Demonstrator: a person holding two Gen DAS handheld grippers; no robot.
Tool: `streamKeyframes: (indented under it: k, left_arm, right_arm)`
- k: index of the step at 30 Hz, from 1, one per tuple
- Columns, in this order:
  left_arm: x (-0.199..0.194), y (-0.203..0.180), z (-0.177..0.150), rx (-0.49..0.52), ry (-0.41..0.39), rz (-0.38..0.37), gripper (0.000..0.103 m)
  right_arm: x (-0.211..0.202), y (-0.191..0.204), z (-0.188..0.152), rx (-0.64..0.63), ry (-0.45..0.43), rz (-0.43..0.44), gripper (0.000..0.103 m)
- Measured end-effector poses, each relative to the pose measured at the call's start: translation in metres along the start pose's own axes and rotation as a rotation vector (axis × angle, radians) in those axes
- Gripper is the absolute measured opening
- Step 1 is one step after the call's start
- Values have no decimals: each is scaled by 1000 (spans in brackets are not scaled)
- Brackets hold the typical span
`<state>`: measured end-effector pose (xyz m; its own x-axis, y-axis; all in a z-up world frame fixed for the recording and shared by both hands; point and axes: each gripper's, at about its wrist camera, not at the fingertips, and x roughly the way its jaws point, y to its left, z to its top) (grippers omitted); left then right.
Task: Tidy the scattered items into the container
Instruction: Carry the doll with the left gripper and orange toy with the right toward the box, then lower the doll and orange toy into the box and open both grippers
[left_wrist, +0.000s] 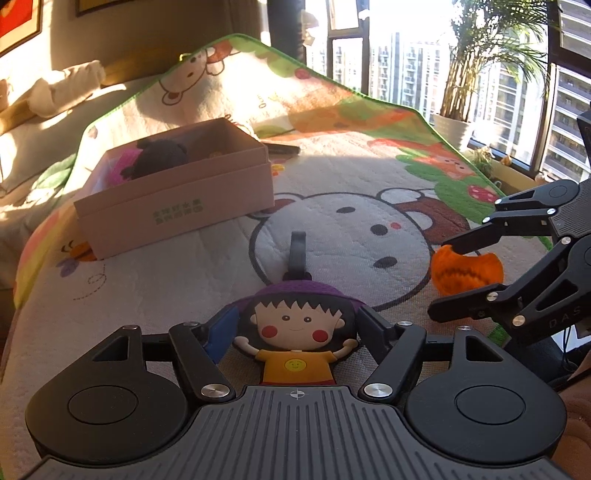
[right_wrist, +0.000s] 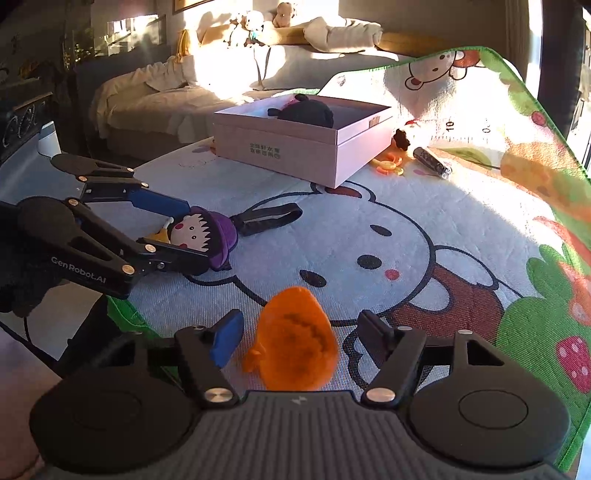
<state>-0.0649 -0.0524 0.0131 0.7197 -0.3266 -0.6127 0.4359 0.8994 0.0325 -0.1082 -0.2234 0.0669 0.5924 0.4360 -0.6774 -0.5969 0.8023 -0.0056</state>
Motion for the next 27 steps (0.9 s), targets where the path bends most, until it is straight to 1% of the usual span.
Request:
streamKeyframes:
  k: [3, 12, 15, 18, 21, 23, 27]
  left_arm:
    - [-7, -1, 2, 7, -9, 9, 76]
    - [-26, -4, 7, 27, -48, 36, 76]
    - [-32, -4, 9, 30, -66, 44, 76]
    - [-36, -1, 11, 32, -83, 55, 76]
    - [-41, 4, 18, 39, -105, 75, 76]
    - [-47, 10, 28, 45, -139, 94, 76]
    - [-54, 26, 62, 67, -230, 137, 76]
  right_arm:
    - [-1, 0, 1, -1, 5, 9, 46]
    - [-14, 5, 10, -38, -29, -13, 47]
    - [-18, 6, 19, -42, -47, -3, 47]
    - [-21, 7, 31, -26, -56, 25, 47]
    - [-25, 7, 47, -8, -69, 67, 47]
    - [-31, 6, 61, -13, -93, 82, 47]
    - [-42, -7, 105, -2, -165, 105, 47]
